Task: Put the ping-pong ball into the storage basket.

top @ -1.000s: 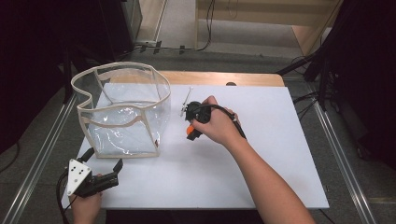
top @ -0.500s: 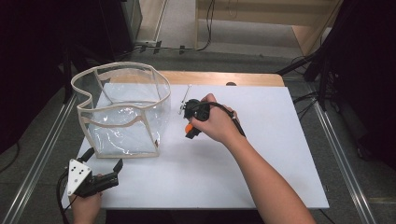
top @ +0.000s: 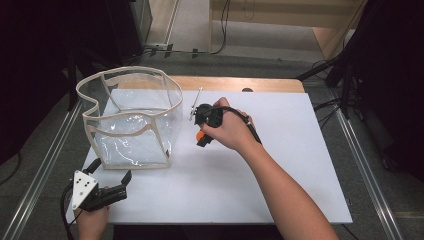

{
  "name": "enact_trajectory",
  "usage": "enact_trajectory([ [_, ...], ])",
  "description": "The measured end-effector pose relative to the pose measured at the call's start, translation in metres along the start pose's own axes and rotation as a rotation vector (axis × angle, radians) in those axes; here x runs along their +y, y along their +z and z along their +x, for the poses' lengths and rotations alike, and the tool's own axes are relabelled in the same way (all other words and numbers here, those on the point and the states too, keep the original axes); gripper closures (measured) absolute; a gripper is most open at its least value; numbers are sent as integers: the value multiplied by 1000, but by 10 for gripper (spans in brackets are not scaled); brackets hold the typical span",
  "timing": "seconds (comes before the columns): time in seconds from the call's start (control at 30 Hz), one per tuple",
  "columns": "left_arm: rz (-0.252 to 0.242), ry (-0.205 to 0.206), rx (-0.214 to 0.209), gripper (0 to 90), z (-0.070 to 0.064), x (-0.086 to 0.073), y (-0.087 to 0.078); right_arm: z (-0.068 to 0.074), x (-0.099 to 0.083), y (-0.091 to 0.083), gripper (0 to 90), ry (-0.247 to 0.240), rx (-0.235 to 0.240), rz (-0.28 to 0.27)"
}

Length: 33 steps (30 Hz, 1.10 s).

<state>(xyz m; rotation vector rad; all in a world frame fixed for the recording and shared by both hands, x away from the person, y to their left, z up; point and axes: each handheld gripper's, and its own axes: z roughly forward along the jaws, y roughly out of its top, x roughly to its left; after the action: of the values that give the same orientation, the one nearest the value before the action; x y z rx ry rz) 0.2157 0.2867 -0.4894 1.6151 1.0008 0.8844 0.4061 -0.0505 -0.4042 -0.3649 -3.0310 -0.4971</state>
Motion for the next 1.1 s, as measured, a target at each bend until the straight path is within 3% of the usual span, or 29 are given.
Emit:
enact_trajectory([
  [1.1, -1, -1, -3, 0, 1, 0, 0, -2, 20, -21, 481, -2, 9, -10],
])
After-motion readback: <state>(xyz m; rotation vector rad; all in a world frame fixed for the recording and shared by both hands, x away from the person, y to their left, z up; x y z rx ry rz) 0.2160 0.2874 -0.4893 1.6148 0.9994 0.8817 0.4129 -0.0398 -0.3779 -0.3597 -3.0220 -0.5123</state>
